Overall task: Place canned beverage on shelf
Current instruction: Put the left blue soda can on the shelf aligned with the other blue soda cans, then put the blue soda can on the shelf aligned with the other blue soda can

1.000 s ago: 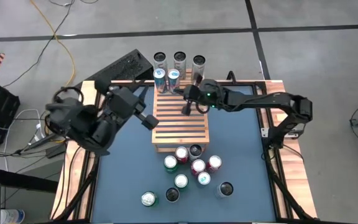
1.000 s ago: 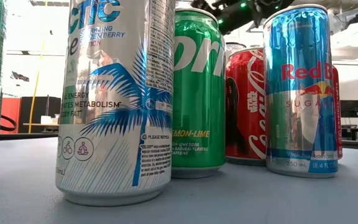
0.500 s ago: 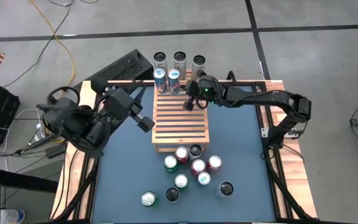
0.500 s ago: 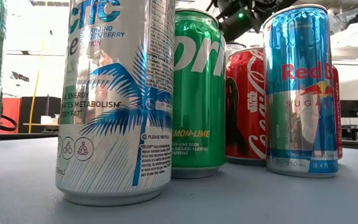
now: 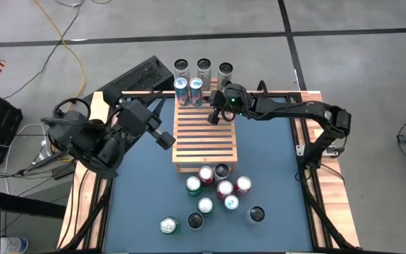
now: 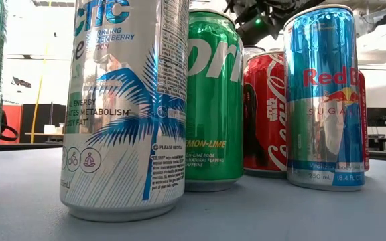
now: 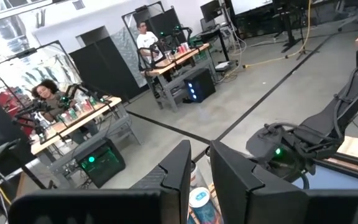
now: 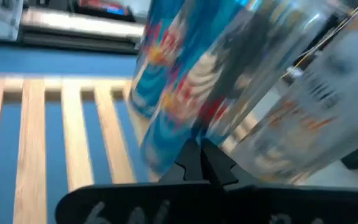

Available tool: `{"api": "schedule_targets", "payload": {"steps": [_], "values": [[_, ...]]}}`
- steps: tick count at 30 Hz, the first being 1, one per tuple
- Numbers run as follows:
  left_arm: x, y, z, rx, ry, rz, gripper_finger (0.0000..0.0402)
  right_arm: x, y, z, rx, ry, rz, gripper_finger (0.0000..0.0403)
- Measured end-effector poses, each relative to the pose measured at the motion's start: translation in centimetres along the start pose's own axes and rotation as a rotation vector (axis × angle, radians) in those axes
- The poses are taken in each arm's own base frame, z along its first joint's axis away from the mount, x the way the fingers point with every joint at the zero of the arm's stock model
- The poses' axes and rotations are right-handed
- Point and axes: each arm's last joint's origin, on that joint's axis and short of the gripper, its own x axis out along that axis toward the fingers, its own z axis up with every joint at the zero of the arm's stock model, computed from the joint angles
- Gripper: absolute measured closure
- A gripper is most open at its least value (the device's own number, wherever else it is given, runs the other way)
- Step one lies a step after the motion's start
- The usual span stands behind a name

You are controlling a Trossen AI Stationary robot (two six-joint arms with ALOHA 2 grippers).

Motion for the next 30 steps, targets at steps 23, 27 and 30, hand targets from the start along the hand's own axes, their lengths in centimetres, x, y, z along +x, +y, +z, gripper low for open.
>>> {"api": "schedule_targets", "payload": {"steps": [23,27,30], "values": [[0.0,0.1,0.0,-0.036,0.0,0.0,0.0348,-2.3,-0.3,2.2,-0.052,0.067,0.033,0.0403],[-0.4,0.5,-0.1,0.01,-0.005,-0.013,0.0334,-7.0,-0.8,5.5,-0.094,0.074,0.081,0.0403],[-0.8,0.3,-0.3,0.025,-0.01,-0.028,0.0315,-10.8,-1.2,7.7,-0.111,0.056,0.11,0.0403]]}}
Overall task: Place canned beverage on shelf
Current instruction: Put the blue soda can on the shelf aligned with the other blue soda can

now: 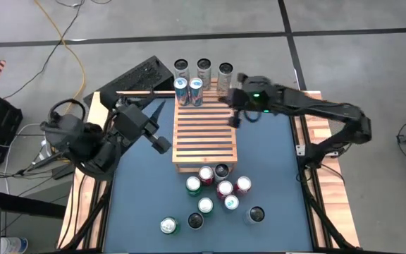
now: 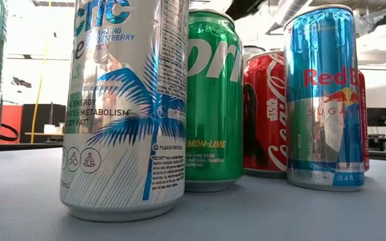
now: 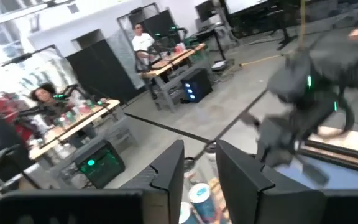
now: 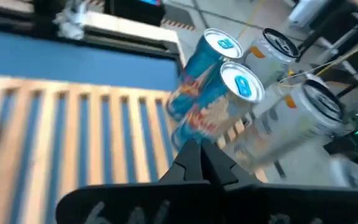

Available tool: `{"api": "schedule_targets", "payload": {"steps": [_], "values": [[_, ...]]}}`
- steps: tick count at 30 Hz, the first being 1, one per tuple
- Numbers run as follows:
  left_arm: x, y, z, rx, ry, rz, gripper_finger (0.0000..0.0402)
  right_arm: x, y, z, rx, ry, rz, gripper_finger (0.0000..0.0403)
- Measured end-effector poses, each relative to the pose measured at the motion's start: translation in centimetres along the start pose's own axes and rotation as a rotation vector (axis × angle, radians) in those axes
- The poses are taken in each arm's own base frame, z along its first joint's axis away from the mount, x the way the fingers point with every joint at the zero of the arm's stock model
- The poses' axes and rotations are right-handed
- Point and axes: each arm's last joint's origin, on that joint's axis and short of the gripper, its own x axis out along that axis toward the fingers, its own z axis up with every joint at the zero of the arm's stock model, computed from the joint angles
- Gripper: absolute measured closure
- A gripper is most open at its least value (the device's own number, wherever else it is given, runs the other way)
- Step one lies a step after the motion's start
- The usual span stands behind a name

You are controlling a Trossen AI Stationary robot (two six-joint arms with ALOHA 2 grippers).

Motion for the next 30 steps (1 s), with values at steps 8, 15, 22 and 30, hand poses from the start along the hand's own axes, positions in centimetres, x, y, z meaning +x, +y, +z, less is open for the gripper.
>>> {"api": "schedule_targets", "payload": {"steps": [8,15,22,30], "values": [[-0.6,-0.3,-0.2,-0.162,-0.009,-0.024,0.0264,-11.4,-2.0,3.1,0.033,-0.167,0.013,0.0369],[-0.7,-0.9,0.1,-0.232,-0.204,-0.3,0.0284,-18.3,-3.3,3.1,0.178,-0.311,0.031,0.0329],[2.2,-1.2,-2.1,-0.338,-0.133,-0.767,0.0313,-22.0,-3.5,1.6,0.299,-0.339,0.087,0.0312],[7.0,-2.1,-6.0,-0.331,0.244,-0.825,0.0316,-22.5,-2.9,0.6,0.348,-0.266,0.157,0.0283]]}}
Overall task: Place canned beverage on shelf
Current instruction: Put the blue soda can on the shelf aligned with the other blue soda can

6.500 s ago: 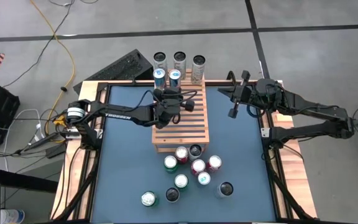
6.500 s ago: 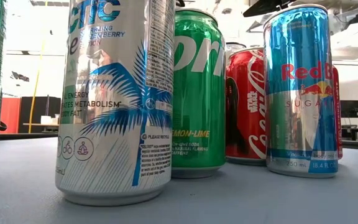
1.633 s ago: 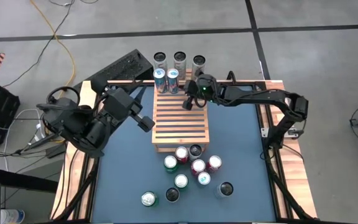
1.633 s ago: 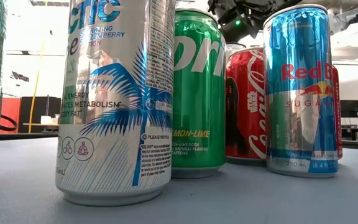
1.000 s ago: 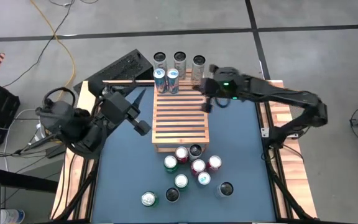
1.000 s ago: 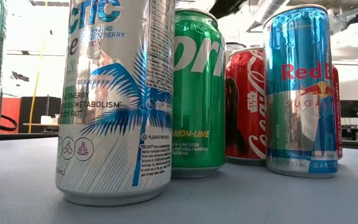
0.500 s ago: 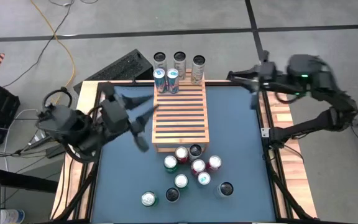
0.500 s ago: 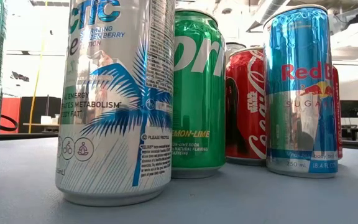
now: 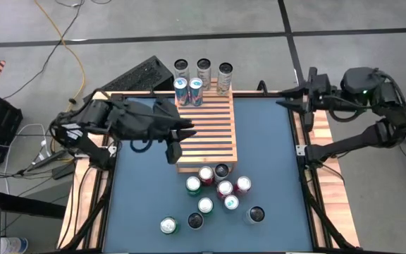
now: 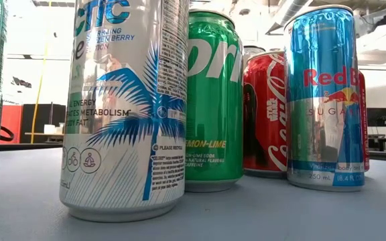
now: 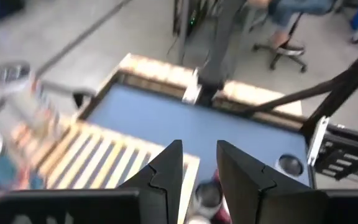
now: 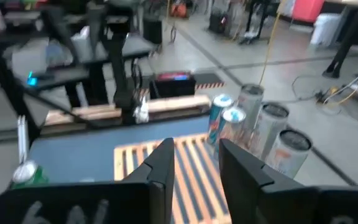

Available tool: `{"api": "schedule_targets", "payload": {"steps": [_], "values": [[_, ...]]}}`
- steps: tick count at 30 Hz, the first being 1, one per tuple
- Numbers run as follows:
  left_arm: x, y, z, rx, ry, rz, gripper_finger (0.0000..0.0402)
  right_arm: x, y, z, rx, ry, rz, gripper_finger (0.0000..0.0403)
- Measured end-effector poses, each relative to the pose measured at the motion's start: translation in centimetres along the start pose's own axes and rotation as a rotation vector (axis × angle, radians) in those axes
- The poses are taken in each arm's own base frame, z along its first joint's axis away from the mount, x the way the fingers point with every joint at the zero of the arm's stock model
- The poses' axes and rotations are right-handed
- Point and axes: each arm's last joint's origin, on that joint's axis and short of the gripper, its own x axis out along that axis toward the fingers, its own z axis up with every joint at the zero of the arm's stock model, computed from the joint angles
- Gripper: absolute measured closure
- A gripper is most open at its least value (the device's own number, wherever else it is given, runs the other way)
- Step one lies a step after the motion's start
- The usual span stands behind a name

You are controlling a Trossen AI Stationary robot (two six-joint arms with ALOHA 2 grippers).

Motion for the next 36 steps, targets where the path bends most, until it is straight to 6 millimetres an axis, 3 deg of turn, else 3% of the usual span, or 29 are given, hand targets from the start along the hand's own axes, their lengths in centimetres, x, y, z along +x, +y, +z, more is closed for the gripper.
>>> {"api": "schedule_targets", "payload": {"steps": [4,13,17,23,29,36], "values": [[1.3,-0.6,-1.2,-0.066,0.114,-0.108,0.0316,0.0,0.6,-1.0,-0.046,0.102,0.05,0.025],[7.0,-6.9,-5.9,-0.201,0.273,-0.182,0.0312,-0.1,1.2,-2.0,-0.191,0.193,0.114,0.0168],[10.5,-10.0,-7.7,-0.231,0.251,-0.226,0.0296,-0.1,1.3,-2.2,-0.203,0.217,0.126,0.0163],[13.2,-12.8,-8.8,-0.347,0.252,-0.412,0.0248,-0.5,1.4,-3.0,-0.235,0.297,0.162,0.0169],[13.2,-11.9,-8.1,-0.321,0.237,-0.431,0.0197,-0.5,1.5,-3.1,-0.159,0.314,0.155,0.017],[10.5,-10.3,-7.2,-0.175,0.242,-0.358,0.0196,0.5,1.9,-3.6,-0.109,0.317,0.154,0.0171]]}}
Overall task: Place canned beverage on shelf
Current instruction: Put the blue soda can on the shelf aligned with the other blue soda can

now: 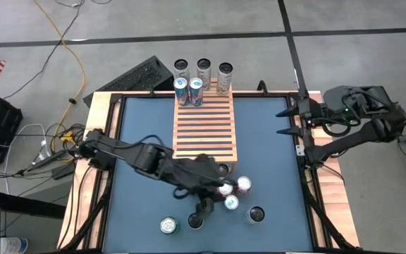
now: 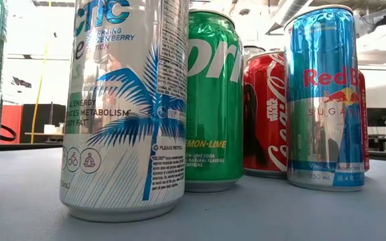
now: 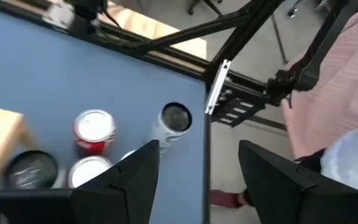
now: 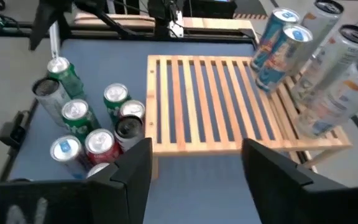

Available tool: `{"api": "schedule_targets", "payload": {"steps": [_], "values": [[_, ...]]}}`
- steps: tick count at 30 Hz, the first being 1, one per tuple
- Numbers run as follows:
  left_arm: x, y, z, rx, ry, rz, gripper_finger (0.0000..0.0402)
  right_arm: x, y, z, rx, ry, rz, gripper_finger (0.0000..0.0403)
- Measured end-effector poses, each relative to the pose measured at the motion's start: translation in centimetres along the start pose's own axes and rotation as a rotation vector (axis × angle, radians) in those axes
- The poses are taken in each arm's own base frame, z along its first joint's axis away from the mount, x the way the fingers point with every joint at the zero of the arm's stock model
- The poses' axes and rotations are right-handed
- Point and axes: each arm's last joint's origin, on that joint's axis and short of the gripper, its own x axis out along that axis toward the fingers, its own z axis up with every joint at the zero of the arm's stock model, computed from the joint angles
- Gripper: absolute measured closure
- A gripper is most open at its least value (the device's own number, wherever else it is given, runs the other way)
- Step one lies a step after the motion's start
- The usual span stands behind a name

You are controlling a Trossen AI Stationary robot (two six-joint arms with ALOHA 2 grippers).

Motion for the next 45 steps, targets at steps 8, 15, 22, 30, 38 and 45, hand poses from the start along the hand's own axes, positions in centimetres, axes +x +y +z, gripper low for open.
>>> {"api": "schedule_targets", "payload": {"steps": [8,15,22,30,38,45], "values": [[-3.6,0.7,-1.3,0.1,-0.022,0.123,0.02,1.4,0.8,1.2,0.007,-0.15,0.067,0.0171],[-4.7,3.6,-6.1,0.012,-0.25,-0.009,0.0201,1.7,1.3,1.8,0.0,-0.207,0.094,0.0171],[-5.3,8.3,-12.4,-0.152,-0.297,-0.001,0.0201,1.9,1.4,1.9,0.048,-0.198,0.102,0.0171],[-5.5,8.9,-13.3,-0.21,-0.306,0.034,0.0201,0.0,2.4,1.0,-0.026,-0.216,0.207,0.0171],[-5.9,8.2,-12.0,-0.205,-0.442,-0.025,0.0201,-7.0,-0.2,-1.6,0.082,-0.434,0.272,0.0171],[-5.9,8.3,-12.0,-0.227,-0.458,-0.01,0.0201,-6.0,-0.5,-4.6,0.168,-0.5,0.265,0.0171]]}}
